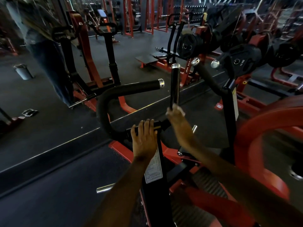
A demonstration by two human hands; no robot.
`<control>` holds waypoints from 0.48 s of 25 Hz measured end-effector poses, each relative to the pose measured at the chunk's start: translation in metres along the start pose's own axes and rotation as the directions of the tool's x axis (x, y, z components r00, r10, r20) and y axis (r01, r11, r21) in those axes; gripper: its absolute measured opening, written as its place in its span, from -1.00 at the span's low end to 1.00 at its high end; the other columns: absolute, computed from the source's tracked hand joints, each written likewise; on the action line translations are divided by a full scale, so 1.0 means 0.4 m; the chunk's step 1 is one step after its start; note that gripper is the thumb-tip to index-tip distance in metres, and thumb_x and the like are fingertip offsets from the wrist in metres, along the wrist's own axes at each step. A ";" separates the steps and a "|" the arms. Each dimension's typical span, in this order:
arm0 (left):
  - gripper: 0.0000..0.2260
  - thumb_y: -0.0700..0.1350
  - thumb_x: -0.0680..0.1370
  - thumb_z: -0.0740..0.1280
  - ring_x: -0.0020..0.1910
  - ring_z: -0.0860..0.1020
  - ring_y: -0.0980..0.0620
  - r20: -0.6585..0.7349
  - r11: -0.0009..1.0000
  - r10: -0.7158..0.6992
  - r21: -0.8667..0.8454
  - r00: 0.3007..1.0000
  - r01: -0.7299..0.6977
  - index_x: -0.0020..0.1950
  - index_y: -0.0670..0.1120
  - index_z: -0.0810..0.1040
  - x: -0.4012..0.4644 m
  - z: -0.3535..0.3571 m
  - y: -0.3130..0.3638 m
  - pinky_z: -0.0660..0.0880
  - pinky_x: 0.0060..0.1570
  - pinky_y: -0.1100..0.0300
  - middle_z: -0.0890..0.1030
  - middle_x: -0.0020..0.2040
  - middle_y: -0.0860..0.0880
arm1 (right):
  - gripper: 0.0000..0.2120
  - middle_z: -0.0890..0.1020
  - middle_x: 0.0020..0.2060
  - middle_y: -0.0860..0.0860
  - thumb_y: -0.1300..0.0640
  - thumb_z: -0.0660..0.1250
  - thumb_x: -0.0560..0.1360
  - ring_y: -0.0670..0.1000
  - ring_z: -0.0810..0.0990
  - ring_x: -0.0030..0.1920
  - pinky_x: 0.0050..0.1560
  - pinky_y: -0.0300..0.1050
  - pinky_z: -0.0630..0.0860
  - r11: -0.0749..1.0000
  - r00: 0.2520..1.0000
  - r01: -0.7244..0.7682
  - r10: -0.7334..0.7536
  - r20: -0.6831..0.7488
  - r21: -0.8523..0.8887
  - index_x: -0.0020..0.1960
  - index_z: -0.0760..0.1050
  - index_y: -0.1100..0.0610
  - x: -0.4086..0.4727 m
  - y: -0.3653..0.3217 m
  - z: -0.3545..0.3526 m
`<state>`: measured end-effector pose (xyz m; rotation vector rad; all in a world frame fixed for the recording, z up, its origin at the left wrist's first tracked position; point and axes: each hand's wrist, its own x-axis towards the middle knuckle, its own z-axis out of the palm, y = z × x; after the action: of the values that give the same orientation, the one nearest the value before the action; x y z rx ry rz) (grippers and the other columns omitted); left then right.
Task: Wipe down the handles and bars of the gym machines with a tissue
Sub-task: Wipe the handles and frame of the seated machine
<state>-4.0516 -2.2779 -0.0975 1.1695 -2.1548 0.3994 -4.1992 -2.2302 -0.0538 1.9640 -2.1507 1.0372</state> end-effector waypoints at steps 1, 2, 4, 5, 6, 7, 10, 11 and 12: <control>-0.59 -0.02 0.58 0.06 0.25 0.49 -0.12 -0.011 1.000 0.003 0.000 1.000 -0.003 0.34 -0.16 0.47 -0.006 0.001 0.002 0.24 0.27 -0.14 0.55 0.23 -0.11 | -0.50 0.29 0.42 0.21 0.20 -0.08 0.53 0.17 0.23 0.45 0.46 0.03 0.17 0.997 0.997 0.074 -0.074 -0.005 0.015 0.42 0.27 0.30 -0.060 -0.011 0.017; -0.59 -0.03 0.58 0.06 0.25 0.50 -0.12 -0.020 1.000 0.007 0.009 1.000 -0.007 0.33 -0.16 0.47 -0.008 0.001 0.004 0.24 0.27 -0.14 0.55 0.23 -0.11 | -0.54 0.43 0.33 0.23 0.23 -0.03 0.51 0.20 0.38 0.36 0.39 -0.01 0.32 0.992 0.992 0.125 -0.125 -0.019 0.029 0.35 0.36 0.31 -0.074 -0.021 0.007; -0.58 -0.03 0.59 0.06 0.25 0.50 -0.12 -0.020 1.000 0.002 0.023 1.000 -0.001 0.33 -0.16 0.49 -0.003 0.002 0.001 0.24 0.27 -0.14 0.56 0.23 -0.10 | -0.67 0.60 0.11 0.18 0.29 0.12 0.51 0.13 0.57 0.16 0.26 -0.18 0.44 0.984 0.982 0.173 -0.170 -0.084 0.038 0.23 0.47 0.29 0.016 -0.022 -0.047; -0.58 -0.03 0.59 0.05 0.25 0.50 -0.11 -0.017 1.000 0.001 0.030 1.000 -0.001 0.34 -0.15 0.49 0.000 0.002 -0.001 0.24 0.27 -0.14 0.56 0.23 -0.10 | -0.70 0.62 0.06 0.17 0.31 0.18 0.49 0.13 0.58 0.14 0.26 -0.15 0.43 0.981 0.973 0.193 -0.194 -0.129 -0.020 0.19 0.49 0.29 0.082 -0.012 -0.071; -0.58 -0.03 0.59 0.05 0.25 0.50 -0.11 -0.010 0.999 0.004 0.040 1.000 -0.003 0.34 -0.15 0.49 -0.001 0.002 -0.002 0.24 0.27 -0.14 0.56 0.23 -0.09 | -0.72 0.62 0.06 0.18 0.34 0.23 0.46 0.17 0.56 0.17 0.28 -0.03 0.40 0.962 0.961 0.217 -0.241 -0.139 -0.165 0.15 0.52 0.28 0.136 -0.001 -0.085; -0.58 -0.03 0.59 0.05 0.25 0.50 -0.11 -0.010 0.999 0.007 0.046 1.000 -0.007 0.34 -0.15 0.49 -0.002 0.002 -0.001 0.24 0.28 -0.13 0.56 0.23 -0.09 | -0.74 0.61 0.09 0.21 0.36 0.27 0.42 0.23 0.52 0.21 0.28 0.10 0.37 0.923 0.952 0.250 -0.290 -0.100 -0.293 0.09 0.54 0.29 0.167 0.021 -0.077; -0.57 -0.02 0.59 0.04 0.25 0.50 -0.12 -0.012 1.000 0.009 0.028 1.000 -0.009 0.34 -0.15 0.48 -0.002 0.004 0.002 0.21 0.28 -0.13 0.56 0.23 -0.10 | -0.84 0.61 0.03 0.28 0.24 0.26 0.44 0.26 0.57 0.13 0.20 0.15 0.48 0.891 0.966 0.235 -0.257 -0.004 -0.388 -0.07 0.56 0.28 0.109 0.017 0.001; -0.57 -0.02 0.58 0.05 0.25 0.49 -0.12 -0.017 1.000 0.011 0.018 1.000 -0.011 0.34 -0.15 0.48 -0.005 0.005 0.000 0.20 0.28 -0.13 0.56 0.24 -0.10 | -0.79 0.63 -0.01 0.24 0.21 0.20 0.45 0.22 0.61 0.07 0.19 0.13 0.50 0.935 0.974 0.214 -0.228 -0.015 -0.283 -0.04 0.56 0.27 0.064 -0.003 0.026; -0.57 -0.02 0.59 0.05 0.26 0.49 -0.12 -0.022 1.000 0.012 0.014 1.000 -0.012 0.35 -0.16 0.47 -0.007 0.005 -0.002 0.20 0.28 -0.12 0.55 0.25 -0.11 | -0.72 0.63 0.00 0.21 0.20 0.16 0.45 0.18 0.61 0.08 0.22 0.11 0.49 0.975 0.981 0.173 -0.182 -0.058 -0.139 0.04 0.56 0.28 0.025 -0.021 0.038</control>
<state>-4.0509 -2.2778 -0.1009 1.1547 -2.1444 0.4311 -4.1875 -2.2459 -0.0573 1.9833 -1.9130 0.8957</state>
